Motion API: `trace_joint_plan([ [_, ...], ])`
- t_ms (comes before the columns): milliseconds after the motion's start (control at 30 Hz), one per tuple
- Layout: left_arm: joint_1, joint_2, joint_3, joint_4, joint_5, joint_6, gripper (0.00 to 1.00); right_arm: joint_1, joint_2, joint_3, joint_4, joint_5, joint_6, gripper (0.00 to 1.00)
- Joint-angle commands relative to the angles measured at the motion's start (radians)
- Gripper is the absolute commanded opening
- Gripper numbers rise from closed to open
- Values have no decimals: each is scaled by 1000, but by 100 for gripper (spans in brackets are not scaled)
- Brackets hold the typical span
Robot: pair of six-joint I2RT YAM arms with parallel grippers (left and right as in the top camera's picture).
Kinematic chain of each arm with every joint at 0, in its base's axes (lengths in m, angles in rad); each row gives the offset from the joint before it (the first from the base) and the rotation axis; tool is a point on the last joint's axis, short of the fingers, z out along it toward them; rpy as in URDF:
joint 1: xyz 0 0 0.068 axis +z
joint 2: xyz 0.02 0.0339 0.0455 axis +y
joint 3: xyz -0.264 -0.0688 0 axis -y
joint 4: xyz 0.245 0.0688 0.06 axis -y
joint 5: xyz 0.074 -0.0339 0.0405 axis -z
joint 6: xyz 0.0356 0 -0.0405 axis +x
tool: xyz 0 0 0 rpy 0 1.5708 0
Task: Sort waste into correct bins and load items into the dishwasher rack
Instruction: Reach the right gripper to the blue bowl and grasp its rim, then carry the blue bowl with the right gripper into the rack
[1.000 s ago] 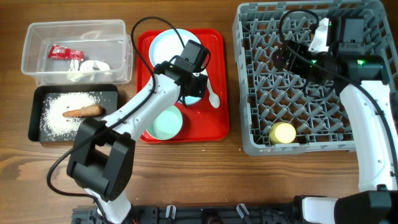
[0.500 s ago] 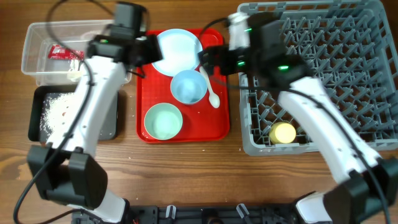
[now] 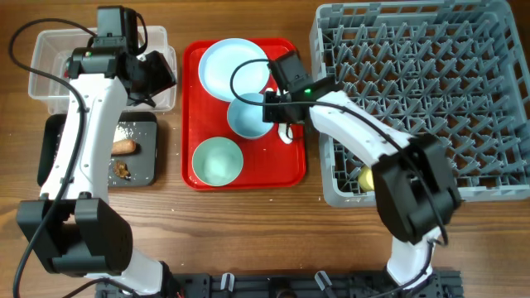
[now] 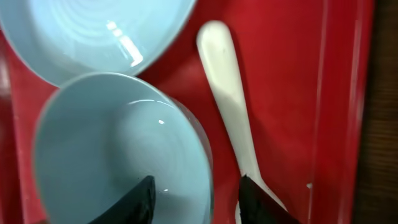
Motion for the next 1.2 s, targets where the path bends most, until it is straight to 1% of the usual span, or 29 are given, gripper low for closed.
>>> trace_joint_plan([
  [0,-1,17,-9,0,12,-11,64,-1,51,10,23,-52,19,43],
  [33,-1,17,-9,0,12,-11,67,-2,52,10,27,-61,19,42],
  [67,-1,17,-9,0,12,-11,71,-2,53,10,28,-61,19,37],
  [133,-1,17,-9,0,12,-11,75,-2,53,10,29,-62,19,20],
  [167,-1,17,-9,0,12,-11,77,-2,53,10,29,-62,19,8],
  [200,-1,17,-9,0,12,-11,79,-2,53,10,29,-64,21,4],
  [233,-1,17,-9,0,12,-11,85,-3,50,10,29,-69,25,4],
  [267,-1,17,-9,0,12,-11,100,-5,43,10,25,-70,26,4],
  [367,-1,17,-9,0,12,-11,100,-15,6,15,8,-73,16,4],
  [433,-1,17,-9,1,12,-11,100,-37,-57,31,-10,-67,-19,4],
  [533,-1,17,-9,11,12,-11,100,-84,-173,66,-31,13,-41,4],
  [633,-1,17,-9,19,12,-11,100,-153,-314,87,7,215,-36,4],
  [733,-1,17,-9,19,12,-11,100,-198,-405,87,49,506,-52,4],
  [800,-1,17,-9,19,12,-11,100,-201,-412,86,79,760,-130,4],
  [867,-1,17,-9,19,12,-11,100,-201,-382,85,130,975,-217,4],
  [933,-1,17,-9,19,12,-11,100,-201,-321,85,248,1118,-393,4],
  [967,-1,17,-9,19,12,-11,100,-201,-279,85,339,1155,-527,4],
  [1000,-1,17,-9,19,12,-11,100,-201,-248,85,404,1163,-626,4],
  [1033,-1,17,-9,19,12,-11,100,-201,-206,85,482,1163,-758,5],
  [1100,-1,17,-9,19,12,-11,100,-201,-136,85,602,1163,-962,4],
  [1133,-1,17,-9,19,12,-11,100,-201,-61,85,711,1163,-1143,4],
  [1167,-1,17,-9,19,12,-11,100,-200,-27,85,749,1164,-1204,5],
])
